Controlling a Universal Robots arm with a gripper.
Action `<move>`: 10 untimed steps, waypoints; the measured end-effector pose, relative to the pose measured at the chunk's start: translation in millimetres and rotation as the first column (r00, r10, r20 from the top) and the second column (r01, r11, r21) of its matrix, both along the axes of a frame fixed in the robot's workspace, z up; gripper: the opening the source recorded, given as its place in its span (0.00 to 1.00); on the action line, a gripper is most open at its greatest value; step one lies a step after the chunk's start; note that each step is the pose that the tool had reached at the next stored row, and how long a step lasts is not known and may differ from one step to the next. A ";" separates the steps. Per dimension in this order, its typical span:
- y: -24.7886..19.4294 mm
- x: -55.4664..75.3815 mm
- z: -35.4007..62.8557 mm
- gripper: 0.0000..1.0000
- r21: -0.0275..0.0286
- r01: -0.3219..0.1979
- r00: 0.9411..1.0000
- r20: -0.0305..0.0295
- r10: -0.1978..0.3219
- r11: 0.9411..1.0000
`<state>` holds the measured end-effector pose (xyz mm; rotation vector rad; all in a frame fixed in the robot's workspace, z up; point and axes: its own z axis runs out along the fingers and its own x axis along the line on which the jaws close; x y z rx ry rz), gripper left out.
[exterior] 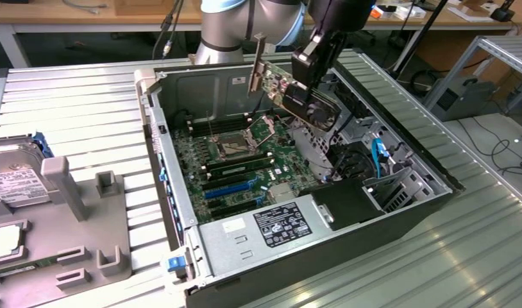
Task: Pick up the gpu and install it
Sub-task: 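Insert the gpu into the slot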
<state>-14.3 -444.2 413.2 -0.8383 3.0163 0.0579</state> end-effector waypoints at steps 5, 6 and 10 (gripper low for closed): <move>0.0 0.6 0.0 0.27 0.000 -0.052 0.999 0.000 0.052 0.999; 0.0 0.8 0.0 0.27 0.000 -0.062 0.998 0.000 0.062 0.998; 0.0 0.9 -0.1 0.27 0.000 -0.082 0.997 0.000 0.082 0.997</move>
